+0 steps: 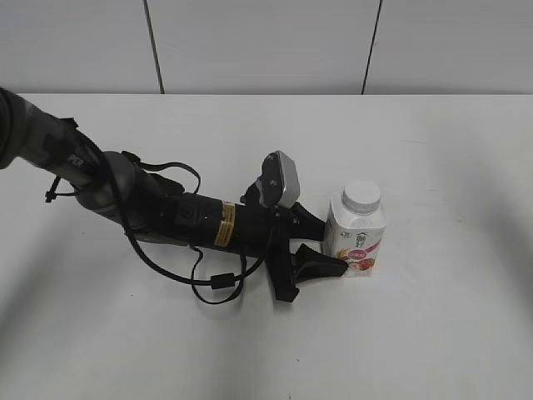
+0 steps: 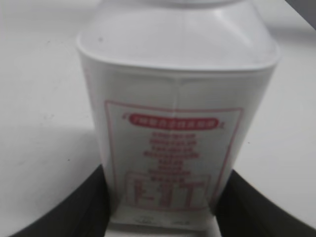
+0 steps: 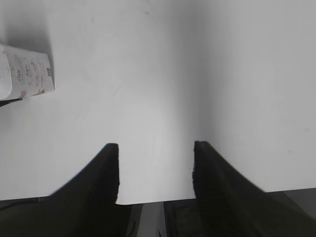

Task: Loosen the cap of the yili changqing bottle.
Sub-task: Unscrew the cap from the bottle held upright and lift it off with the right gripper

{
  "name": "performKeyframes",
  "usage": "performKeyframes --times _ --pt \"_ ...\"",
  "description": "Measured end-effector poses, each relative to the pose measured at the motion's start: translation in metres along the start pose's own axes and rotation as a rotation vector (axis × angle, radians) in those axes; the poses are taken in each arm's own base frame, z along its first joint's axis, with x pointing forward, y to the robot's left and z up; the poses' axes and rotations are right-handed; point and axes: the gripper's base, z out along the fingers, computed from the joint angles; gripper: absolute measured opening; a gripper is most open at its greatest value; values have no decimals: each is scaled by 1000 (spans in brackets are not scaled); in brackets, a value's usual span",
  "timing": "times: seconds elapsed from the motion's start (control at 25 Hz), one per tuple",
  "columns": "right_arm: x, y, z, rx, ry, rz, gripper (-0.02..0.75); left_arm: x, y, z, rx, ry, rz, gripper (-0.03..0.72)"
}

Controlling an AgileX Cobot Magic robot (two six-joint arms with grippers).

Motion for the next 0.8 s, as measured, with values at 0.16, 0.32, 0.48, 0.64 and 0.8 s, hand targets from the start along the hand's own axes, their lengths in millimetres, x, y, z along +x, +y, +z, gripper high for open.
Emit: performKeyframes --times 0.16,0.32,0.48,0.64,0.8 --pt "-10 3 12 -21 38 -5 449 0 0 0 0 0 0 390" --pt "-15 9 24 -87 85 15 543 0 0 0 0 0 0 390" --pt "-20 16 37 -161 133 51 562 0 0 0 0 0 0 389" --pt "-20 31 44 -195 166 22 565 0 0 0 0 0 0 389" --pt "-21 64 45 -211 182 -67 565 0 0 0 0 0 0 389"
